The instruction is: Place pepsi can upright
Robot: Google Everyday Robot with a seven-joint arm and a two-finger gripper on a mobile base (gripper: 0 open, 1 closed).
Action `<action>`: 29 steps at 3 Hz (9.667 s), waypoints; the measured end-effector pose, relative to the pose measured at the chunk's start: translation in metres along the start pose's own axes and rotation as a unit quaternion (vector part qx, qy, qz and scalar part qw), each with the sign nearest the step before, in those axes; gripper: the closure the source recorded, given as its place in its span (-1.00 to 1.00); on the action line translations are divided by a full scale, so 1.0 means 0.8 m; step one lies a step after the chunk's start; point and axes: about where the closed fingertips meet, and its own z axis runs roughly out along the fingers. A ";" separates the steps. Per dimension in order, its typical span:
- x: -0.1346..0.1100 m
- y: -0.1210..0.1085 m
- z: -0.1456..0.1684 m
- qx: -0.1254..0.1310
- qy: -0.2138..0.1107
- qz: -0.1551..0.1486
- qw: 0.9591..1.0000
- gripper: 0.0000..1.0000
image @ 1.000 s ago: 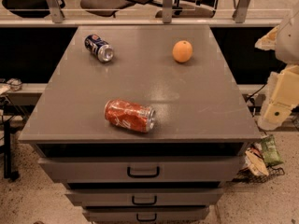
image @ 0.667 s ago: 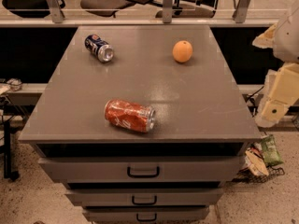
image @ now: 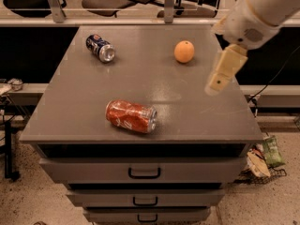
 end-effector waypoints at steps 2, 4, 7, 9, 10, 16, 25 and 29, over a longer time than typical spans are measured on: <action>-0.063 -0.058 0.057 0.004 -0.062 0.011 0.998 -1.00; -0.188 -0.114 0.152 -0.004 -0.145 0.052 0.988 -1.00; -0.321 -0.164 0.273 0.006 -0.175 0.137 0.975 -1.00; -0.375 -0.183 0.332 0.004 -0.142 0.162 0.977 -1.00; -0.375 -0.188 0.358 0.001 -0.104 0.170 0.980 -1.00; -0.361 -0.205 0.348 0.055 0.001 0.148 0.988 0.72; -0.253 -0.112 0.167 0.017 -0.408 0.211 0.888 1.00; -0.143 -0.050 0.163 -0.030 -0.481 0.187 0.856 0.84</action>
Offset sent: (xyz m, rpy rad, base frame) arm 0.0480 0.0365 -0.0037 0.0895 -0.0262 0.0116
